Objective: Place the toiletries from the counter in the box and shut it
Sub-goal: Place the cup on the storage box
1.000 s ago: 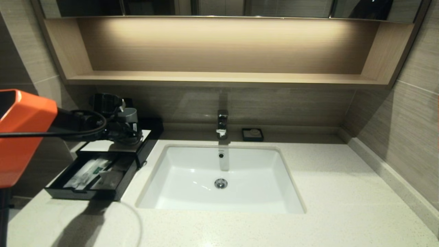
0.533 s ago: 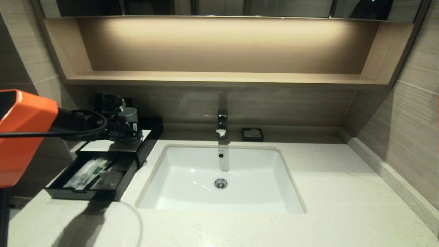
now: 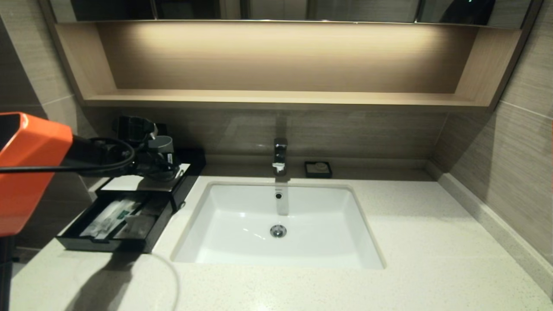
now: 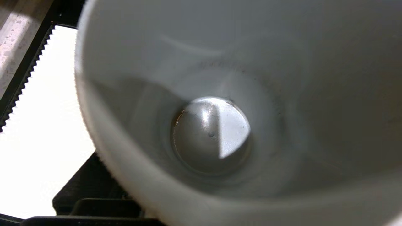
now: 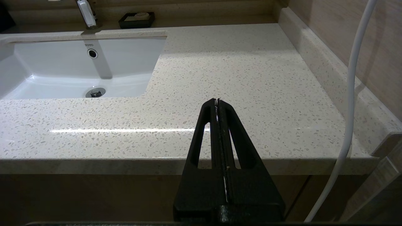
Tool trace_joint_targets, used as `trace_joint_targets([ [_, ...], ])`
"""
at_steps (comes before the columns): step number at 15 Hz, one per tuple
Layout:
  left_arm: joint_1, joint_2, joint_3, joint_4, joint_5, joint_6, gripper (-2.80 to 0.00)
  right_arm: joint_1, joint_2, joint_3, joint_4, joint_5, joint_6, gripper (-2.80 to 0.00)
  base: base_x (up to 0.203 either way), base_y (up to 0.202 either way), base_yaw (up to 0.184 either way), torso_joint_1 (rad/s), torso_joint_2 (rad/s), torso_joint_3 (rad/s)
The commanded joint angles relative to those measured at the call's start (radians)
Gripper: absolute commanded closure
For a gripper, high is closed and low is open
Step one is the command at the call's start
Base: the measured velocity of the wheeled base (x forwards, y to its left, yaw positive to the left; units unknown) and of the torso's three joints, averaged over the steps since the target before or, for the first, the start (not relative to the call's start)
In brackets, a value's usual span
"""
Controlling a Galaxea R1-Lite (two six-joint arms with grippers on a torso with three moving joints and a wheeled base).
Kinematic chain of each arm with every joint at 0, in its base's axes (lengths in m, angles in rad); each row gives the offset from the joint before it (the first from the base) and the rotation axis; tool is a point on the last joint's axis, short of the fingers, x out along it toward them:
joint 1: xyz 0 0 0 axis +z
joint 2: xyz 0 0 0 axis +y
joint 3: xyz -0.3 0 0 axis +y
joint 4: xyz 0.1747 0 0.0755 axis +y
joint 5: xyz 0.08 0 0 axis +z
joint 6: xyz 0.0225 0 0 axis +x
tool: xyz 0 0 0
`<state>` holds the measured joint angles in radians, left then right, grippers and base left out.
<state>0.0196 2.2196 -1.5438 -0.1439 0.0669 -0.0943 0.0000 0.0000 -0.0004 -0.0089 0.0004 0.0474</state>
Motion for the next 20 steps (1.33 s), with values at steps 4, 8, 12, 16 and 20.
trace_joint_targets([
  [4, 0.000, -0.003, 0.008, -0.003, 0.001, -0.001, -2.80, 0.000, 0.000, 0.000, 0.000, 0.001, 0.000, 0.00, 0.000, 0.000, 0.000, 0.000, 0.00, 0.000],
  [8, 0.001, -0.008, 0.011, -0.004, 0.001, -0.002, -2.80, 0.000, 0.000, 0.000, 0.000, 0.001, 0.000, 0.00, 0.000, 0.000, 0.000, 0.000, 0.00, 0.000],
  [12, 0.002, -0.015, 0.014, -0.003, 0.001, -0.009, -2.80, 0.000, 0.000, 0.000, 0.000, 0.000, 0.000, 0.00, 0.000, 0.000, 0.000, 0.000, 0.00, 0.000],
  [16, 0.002, -0.015, 0.022, -0.005, 0.001, -0.013, -2.80, 0.000, 0.000, -0.001, 0.000, 0.001, 0.000, 0.00, 0.000, 0.000, 0.000, 0.000, 0.00, 0.000],
  [20, 0.002, -0.023, 0.022, -0.005, 0.001, -0.013, -2.80, 0.000, 0.001, 0.000, 0.000, 0.001, 0.000, 0.00, 0.000, 0.000, 0.000, 0.000, 0.00, 0.000],
])
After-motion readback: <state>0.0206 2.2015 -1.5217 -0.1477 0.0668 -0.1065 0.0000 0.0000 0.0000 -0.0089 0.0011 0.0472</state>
